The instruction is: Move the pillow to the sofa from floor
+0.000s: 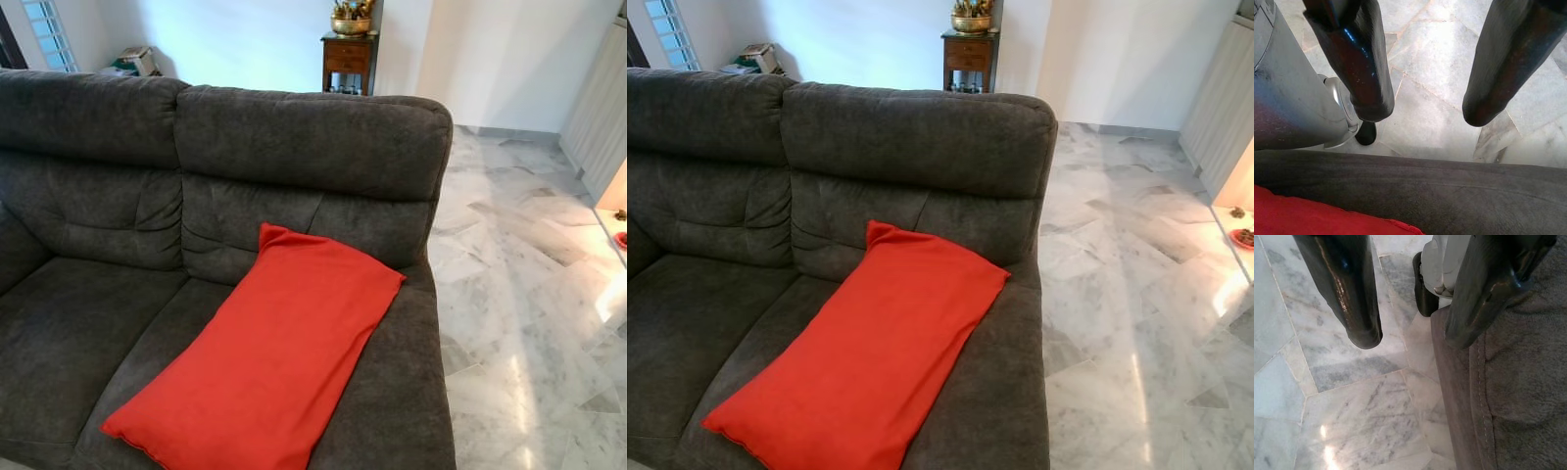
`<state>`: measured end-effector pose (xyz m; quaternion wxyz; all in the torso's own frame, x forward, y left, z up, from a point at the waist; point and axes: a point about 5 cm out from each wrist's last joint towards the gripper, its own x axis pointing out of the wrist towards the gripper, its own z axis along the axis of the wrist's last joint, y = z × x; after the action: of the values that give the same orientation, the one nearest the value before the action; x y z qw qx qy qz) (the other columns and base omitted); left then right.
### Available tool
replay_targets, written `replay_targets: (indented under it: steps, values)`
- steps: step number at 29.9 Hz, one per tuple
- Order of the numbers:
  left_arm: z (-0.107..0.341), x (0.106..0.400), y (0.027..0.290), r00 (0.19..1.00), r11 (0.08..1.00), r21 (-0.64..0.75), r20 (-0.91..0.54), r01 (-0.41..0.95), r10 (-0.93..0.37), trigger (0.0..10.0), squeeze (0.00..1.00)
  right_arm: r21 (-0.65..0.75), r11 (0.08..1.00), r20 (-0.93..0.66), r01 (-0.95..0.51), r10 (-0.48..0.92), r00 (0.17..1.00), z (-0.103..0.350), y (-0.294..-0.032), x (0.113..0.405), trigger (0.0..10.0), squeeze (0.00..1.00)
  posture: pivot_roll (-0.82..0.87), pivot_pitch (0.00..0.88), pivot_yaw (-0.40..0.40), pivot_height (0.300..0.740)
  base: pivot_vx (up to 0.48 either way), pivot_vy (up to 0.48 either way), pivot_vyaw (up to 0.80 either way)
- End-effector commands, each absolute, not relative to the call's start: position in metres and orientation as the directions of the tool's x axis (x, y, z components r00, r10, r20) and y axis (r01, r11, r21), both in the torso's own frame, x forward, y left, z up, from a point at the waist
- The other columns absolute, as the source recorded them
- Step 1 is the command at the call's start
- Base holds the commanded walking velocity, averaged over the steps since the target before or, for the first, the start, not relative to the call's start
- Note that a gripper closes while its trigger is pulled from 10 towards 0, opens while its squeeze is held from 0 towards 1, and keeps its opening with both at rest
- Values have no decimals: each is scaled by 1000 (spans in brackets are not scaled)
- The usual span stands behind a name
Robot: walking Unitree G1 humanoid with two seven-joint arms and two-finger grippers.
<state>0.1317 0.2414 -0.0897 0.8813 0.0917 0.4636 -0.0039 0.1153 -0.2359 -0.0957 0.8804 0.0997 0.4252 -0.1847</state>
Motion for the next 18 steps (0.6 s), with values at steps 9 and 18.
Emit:
replay_targets:
  steps: [9,18]
  values:
    - [-93,122,245,531,981,163,-844,106,83,10000,0,27,912,-791,408,-230,567,-97,-232,117,10000,0,44,26,5,740,-278,0,0]
    - [-93,122,243,530,981,160,-844,107,80,10000,0,31,911,-789,411,-230,570,-96,-231,118,10000,0,42,25,5,740,-280,0,0]
